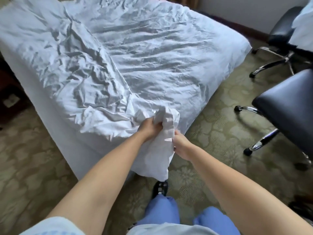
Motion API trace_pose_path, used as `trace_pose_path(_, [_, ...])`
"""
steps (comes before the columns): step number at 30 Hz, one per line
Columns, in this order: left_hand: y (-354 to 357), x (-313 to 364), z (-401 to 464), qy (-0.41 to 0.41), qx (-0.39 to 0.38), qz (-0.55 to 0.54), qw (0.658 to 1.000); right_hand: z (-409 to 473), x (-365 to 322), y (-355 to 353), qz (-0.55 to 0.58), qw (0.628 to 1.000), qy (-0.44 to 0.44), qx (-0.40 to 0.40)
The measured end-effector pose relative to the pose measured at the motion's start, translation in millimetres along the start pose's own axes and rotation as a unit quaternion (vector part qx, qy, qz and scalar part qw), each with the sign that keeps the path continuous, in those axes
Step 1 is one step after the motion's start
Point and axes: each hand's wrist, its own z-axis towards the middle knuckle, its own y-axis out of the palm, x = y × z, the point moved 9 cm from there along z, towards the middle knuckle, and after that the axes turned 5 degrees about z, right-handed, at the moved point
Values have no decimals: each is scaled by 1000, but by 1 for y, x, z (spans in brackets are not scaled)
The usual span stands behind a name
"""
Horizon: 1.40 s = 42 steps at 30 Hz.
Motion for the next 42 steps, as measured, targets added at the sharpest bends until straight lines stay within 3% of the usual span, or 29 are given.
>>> trace_pose_path(3, [-4,22,-22,-46,62,-54,996,-28,0,-12,-221,970,2,-103])
trace_pose_path(5, [-2,36,-39,-60,98,-103,988,-48,4,-21,-287,947,21,-141])
trace_pose_path(9, [12,78,-74,-36,113,-119,986,-80,-10,-41,-169,981,30,-93])
trace_pose_path(12, [10,85,-88,-65,91,-200,973,-78,-40,-56,-103,992,-62,-27])
trace_pose_path(14, [2,72,-92,-80,129,-217,964,-81,-56,-58,-89,993,-76,-10])
trace_pose_path(17, [-12,38,-104,-118,236,-39,964,-70,-55,-51,-42,999,-16,-7])
trace_pose_path(19, [5,14,-99,-128,210,44,968,-68,-54,-41,-10,1000,13,-8])
trace_pose_path(22, [57,-10,-86,-134,83,-5,987,-60,-57,-35,15,1000,16,-5])
trace_pose_path(24, [82,-17,-78,-119,36,51,991,-61,-63,-31,45,999,16,-6])
trace_pose_path(26, [89,-26,-69,-110,109,69,986,-67,-67,-24,78,996,29,-25])
trace_pose_path(27, [86,-33,-72,-126,176,-1,976,-75,-68,-20,88,995,41,-31])
trace_pose_path(29, [66,-15,-101,-144,313,-139,928,-94,-78,-10,110,991,52,-54])
trace_pose_path(31, [55,-2,-131,-204,387,-145,887,-112,-92,-2,118,988,49,-87])
trace_pose_path(33, [53,8,-160,-279,413,-105,860,-120,-106,-12,104,990,20,-92])
trace_pose_path(35, [49,21,-189,-301,446,-75,840,-126,-115,-39,61,995,-20,-71])
trace_pose_path(39, [37,76,-233,-250,459,81,849,-145,-141,-92,-17,993,-89,-72])
trace_pose_path(42, [28,138,-253,-221,456,192,840,-194,-219,-100,-107,960,-249,-69])
